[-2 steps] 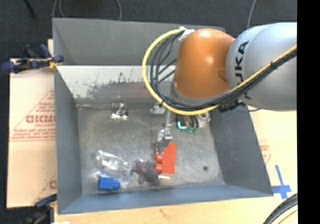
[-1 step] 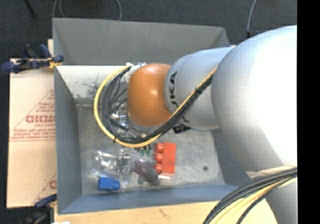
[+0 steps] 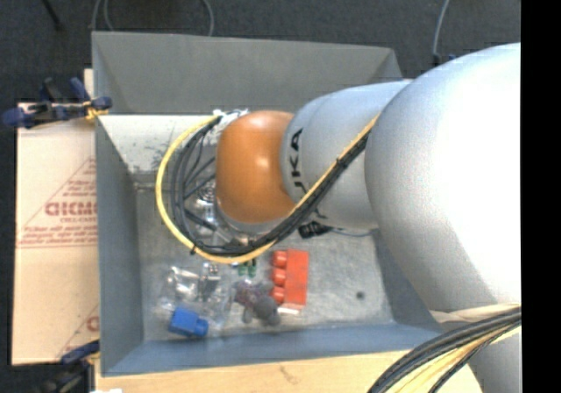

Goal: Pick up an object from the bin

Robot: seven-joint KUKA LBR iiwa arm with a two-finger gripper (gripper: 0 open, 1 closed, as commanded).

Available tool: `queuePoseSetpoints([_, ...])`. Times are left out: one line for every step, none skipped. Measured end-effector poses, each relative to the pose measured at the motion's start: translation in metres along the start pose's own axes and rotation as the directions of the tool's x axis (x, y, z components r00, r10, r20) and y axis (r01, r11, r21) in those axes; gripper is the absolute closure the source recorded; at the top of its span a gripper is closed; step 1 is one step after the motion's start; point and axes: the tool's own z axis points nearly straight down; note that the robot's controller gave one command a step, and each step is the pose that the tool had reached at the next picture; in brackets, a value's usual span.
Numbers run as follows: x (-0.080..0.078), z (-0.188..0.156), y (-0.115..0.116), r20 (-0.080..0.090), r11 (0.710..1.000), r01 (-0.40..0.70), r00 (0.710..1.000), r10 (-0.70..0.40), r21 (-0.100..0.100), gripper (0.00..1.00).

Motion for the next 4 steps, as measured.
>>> queuePoseSetpoints([0.003, -0.006, 0.007, -0.002, 0.984, -0.180, 0.984, 0.180, 0.001, 0.00])
queuePoseSetpoints([-0.004, 0.019, 0.005, -0.011, 0.968, -0.252, 0.968, 0.252, 0.002, 0.00])
queuePoseSetpoints([-0.006, 0.019, 0.009, -0.001, 0.989, -0.146, 0.989, 0.146, 0.000, 0.00])
queuePoseSetpoints([-0.003, 0.018, 0.011, -0.014, 0.990, -0.144, 0.989, 0.144, 0.002, 1.00])
